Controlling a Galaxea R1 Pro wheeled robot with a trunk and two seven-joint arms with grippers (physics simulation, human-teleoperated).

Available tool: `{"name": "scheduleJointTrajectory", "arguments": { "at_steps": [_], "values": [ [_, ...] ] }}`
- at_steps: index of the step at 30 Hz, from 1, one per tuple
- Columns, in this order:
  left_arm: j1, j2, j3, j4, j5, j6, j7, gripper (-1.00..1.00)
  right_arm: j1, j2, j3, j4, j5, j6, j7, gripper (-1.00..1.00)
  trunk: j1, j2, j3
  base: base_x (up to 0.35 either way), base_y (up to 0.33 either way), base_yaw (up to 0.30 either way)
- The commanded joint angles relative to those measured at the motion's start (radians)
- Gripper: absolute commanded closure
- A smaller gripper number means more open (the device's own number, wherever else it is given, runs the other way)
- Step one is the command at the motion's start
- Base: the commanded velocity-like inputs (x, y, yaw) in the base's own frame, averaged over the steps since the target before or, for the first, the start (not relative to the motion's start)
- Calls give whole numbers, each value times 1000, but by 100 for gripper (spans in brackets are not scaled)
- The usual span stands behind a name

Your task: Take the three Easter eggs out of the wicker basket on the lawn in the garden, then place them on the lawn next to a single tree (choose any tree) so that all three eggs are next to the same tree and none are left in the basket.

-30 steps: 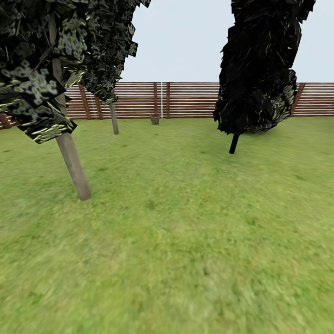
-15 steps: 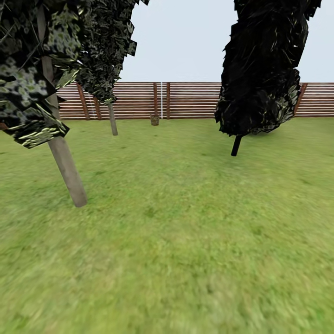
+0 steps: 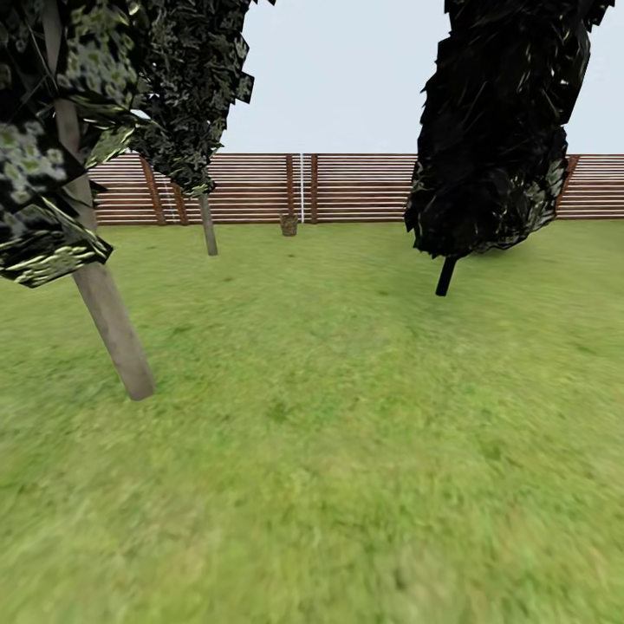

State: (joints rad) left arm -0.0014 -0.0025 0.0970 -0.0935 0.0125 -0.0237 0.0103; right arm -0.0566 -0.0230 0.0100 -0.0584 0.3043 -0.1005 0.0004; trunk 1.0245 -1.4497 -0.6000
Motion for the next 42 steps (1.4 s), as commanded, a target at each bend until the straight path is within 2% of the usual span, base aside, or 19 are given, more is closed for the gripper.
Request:
{"name": "scheduleJointTrajectory", "arguments": {
  "at_steps": [1, 9, 42],
  "values": [
    [0, 0, 6, 0, 1, -2, 0, -100, -1, -1, 0, 0, 3, -3, -1, -100, 1, 0, -1, 327, 0, 0],
    [0, -1, 6, -1, 1, -2, 0, -100, -1, 7, -1, 0, 0, -2, -2, -100, 1, 0, -1, 327, 0, 0],
    [0, 1, 6, -2, 1, -2, 0, -100, -1, 6, -1, 0, -2, -2, -2, -100, 1, 0, -1, 327, 0, 0]
  ]
}}
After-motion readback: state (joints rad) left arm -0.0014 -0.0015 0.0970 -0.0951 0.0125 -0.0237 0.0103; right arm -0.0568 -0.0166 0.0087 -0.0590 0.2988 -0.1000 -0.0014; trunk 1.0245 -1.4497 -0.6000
